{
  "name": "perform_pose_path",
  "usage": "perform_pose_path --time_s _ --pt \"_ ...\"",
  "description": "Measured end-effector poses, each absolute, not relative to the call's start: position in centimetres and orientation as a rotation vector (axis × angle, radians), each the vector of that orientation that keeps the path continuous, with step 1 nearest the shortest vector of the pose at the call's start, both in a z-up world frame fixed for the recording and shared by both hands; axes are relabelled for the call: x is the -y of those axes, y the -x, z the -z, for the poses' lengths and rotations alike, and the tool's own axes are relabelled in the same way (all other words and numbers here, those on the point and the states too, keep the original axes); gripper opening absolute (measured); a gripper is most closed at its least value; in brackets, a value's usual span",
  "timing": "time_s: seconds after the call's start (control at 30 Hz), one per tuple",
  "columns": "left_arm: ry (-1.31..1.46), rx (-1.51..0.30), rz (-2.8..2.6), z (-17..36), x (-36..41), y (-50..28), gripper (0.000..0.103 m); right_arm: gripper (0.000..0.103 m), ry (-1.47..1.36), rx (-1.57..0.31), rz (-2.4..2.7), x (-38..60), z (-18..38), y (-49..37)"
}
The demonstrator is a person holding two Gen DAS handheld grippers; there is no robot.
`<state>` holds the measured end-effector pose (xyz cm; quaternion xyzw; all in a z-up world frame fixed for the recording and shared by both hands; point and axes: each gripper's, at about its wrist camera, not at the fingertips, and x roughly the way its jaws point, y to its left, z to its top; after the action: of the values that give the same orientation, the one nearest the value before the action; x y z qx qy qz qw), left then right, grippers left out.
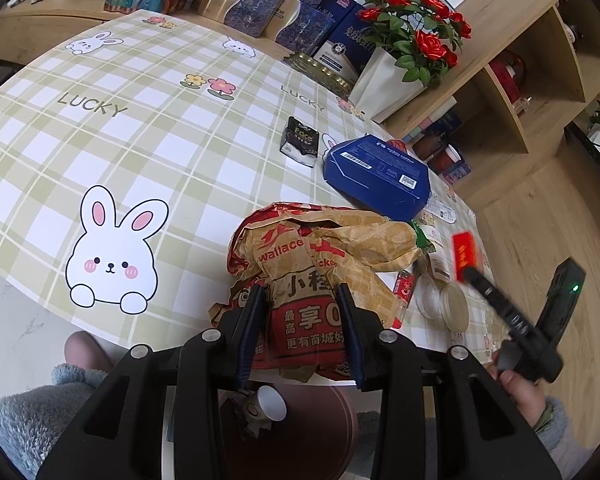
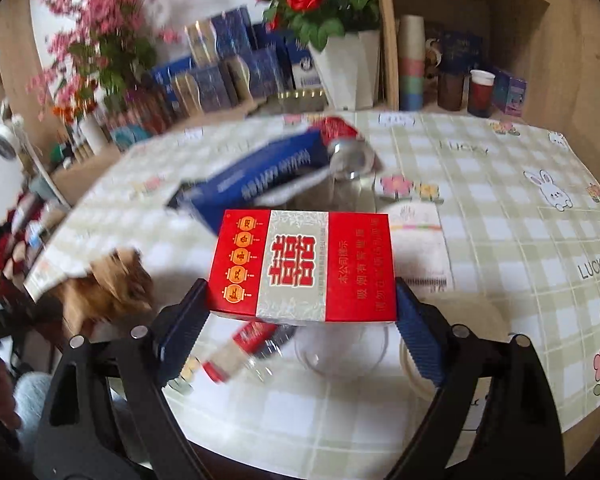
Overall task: Collect trash
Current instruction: 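Carry the bag over the bin and open the left gripper while the right holds the box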
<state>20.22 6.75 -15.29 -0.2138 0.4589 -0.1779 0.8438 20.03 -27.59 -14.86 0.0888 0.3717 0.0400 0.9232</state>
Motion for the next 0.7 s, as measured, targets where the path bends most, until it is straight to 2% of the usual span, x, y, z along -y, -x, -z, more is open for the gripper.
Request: perform_pose_path --time_s 0.33,0.7 --pt "0.406 -0.934 0.407 13.2 -5.5 -18.3 0.036 0.088 -0.178 -0.719 -0.092 27.1 12.4 -16.7" --pt "0.278 -0.940 0.510 11.7 -3.5 -12.0 0.036 0.088 -0.225 -0.665 -0.130 26.0 11.3 -9.2"
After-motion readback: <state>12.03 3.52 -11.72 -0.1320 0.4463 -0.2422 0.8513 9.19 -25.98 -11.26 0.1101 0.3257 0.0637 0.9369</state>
